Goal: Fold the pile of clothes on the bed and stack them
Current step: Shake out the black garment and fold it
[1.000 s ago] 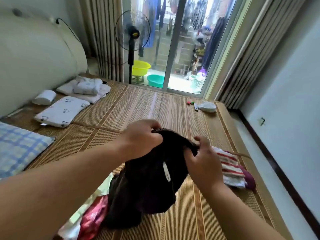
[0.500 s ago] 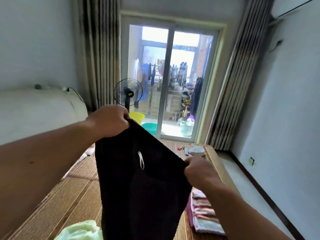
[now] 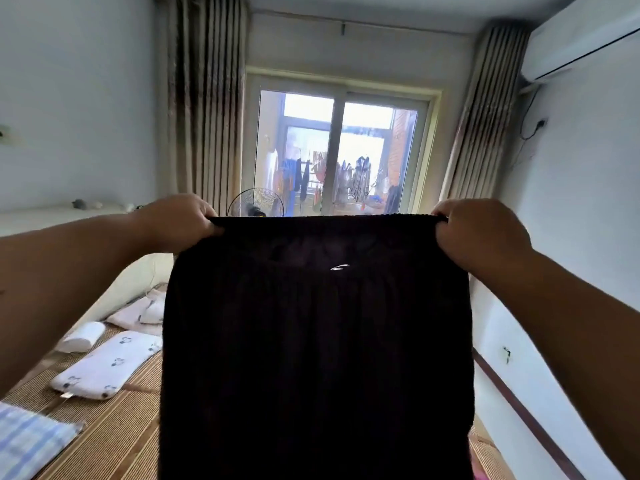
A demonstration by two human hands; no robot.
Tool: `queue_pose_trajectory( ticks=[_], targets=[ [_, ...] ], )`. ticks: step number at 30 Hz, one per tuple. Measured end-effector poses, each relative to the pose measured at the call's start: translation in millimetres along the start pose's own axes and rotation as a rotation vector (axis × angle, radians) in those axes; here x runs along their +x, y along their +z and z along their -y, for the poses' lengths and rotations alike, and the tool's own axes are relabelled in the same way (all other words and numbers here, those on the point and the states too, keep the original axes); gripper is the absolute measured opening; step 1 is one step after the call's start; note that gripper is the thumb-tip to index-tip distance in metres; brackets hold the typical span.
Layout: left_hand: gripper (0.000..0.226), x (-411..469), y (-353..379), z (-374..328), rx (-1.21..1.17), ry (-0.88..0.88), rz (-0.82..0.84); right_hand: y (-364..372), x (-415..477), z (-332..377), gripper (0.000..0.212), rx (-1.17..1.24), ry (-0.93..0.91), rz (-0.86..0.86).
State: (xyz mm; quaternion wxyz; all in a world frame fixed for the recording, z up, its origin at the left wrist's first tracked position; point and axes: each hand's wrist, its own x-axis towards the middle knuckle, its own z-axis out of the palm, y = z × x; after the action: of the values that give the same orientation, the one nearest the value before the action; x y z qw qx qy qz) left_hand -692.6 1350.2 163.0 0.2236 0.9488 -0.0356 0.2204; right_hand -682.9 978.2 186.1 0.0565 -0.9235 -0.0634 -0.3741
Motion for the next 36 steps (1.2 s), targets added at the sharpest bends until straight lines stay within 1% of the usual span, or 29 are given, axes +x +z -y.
queue_pose_trajectory(
  ticks=[1,2,3,4,5,6,8,10,11,12,13,14,15,16,17,18,19,21,22,24,25,27,28,30,32,34,36],
  targets=[
    [0.022,1.3,-4.1,-1.7,-0.002,0.014,0.008,-3.1,1.6,-3.3,0.023,0.041,-0.039,0.062],
    [0.019,1.4,-7.7,-2.5,0.007,0.048,0.062,-6.4,2.2,-7.3,0.018,0.105,-0.088,0.152],
    [0.015,1.8,-10.1,-2.4,0.019,0.087,0.144,-10.4,1.4,-12.7,0.014,0.222,-0.118,0.251],
    [0.014,1.4,-11.2,-2.2,0.011,0.115,0.225,-15.0,-2.3,-16.4,0.019,0.360,-0.124,0.339],
    [0.018,1.1,-10.8,-0.3,-0.047,0.118,0.289,-17.8,-6.9,-20.6,0.024,0.481,-0.117,0.404],
    [0.023,0.7,-9.8,0.8,-0.159,0.110,0.335,-20.0,-11.8,-25.2,0.027,0.563,-0.123,0.433],
    [0.033,0.8,-6.4,3.5,-0.454,0.102,0.390,-20.2,-20.0,-33.0,0.027,0.612,-0.139,0.430],
    [0.038,2.5,-5.2,7.8,-0.769,0.091,0.501,-21.1,-26.7,-37.3,0.032,0.677,-0.109,0.440],
    [0.037,4.8,-3.7,9.3,-0.881,0.089,0.549,-23.2,-29.4,-39.9,0.038,0.683,-0.104,0.443],
    [0.036,7.0,-0.5,9.5,-0.902,0.091,0.575,-25.2,-31.5,-41.0,0.045,0.668,-0.117,0.446],
    [0.037,9.5,5.4,11.0,-0.807,0.098,0.563,-26.2,-33.9,-41.2,0.052,0.627,-0.144,0.459],
    [0.040,10.6,11.3,13.3,-0.611,0.124,0.530,-25.9,-36.9,-39.5,0.056,0.570,-0.174,0.489],
    [0.044,11.7,17.1,14.2,-0.378,0.172,0.496,-23.9,-40.0,-36.5,0.056,0.481,-0.211,0.541],
    [0.047,11.4,22.7,10.9,-0.201,0.219,0.484,-20.0,-43.8,-33.1,0.052,0.371,-0.260,0.603],
    [0.049,11.4,28.2,8.1,-0.110,0.229,0.508,-16.0,-47.5,-30.3,0.045,0.270,-0.302,0.646],
    [0.050,9.3,32.2,5.6,-0.069,0.207,0.548,-10.9,-52.3,-29.2,0.041,0.226,-0.327,0.660],
    [0.050,8.0,34.5,3.7,-0.033,0.183,0.579,-6.6,-57.5,-29.1,0.038,0.242,-0.330,0.667],
    [0.048,3.0,31.6,0.5,0.041,0.131,0.630,-0.4,-66.6,-34.6,0.041,0.394,-0.251,0.684],
    [0.043,1.2,29.2,1.2,0.056,0.111,0.660,1.6,-71.2,-38.2,0.042,0.499,-0.195,0.700],
    [0.025,-5.9,24.2,3.2,-0.074,0.062,0.702,5.0,-79.7,-41.5,0.035,0.675,-0.144,0.761],
    [0.020,-7.6,22.1,4.0,-0.150,0.045,0.697,5.9,-81.6,-40.9,0.033,0.696,-0.147,0.796],
    [0.027,-8.2,20.6,8.9,-0.211,0.054,0.702,9.4,-81.5,-39.2,0.045,0.594,-0.183,0.838],
    [0.033,-8.2,20.8,11.2,-0.224,0.067,0.710,10.5,-79.6,-38.2,0.046,0.551,-0.201,0.827],
    [0.037,-8.6,21.0,14.5,-0.268,0.076,0.702,10.9,-73.7,-37.5,0.042,0.555,-0.195,0.753],
    [0.035,-7.3,22.3,20.4,-0.332,0.093,0.627,12.2,-68.9,-37.6,0.043,0.601,-0.160,0.609],
    [0.027,-5.8,24.2,26.8,-0.457,0.091,0.522,13.4,-63.7,-39.1,0.044,0.648,-0.110,0.429],
    [0.035,-4.8,24.4,30.8,-0.629,0.070,0.457,11.8,-58.4,-39.5,0.035,0.727,-0.065,0.333]
  ],
)
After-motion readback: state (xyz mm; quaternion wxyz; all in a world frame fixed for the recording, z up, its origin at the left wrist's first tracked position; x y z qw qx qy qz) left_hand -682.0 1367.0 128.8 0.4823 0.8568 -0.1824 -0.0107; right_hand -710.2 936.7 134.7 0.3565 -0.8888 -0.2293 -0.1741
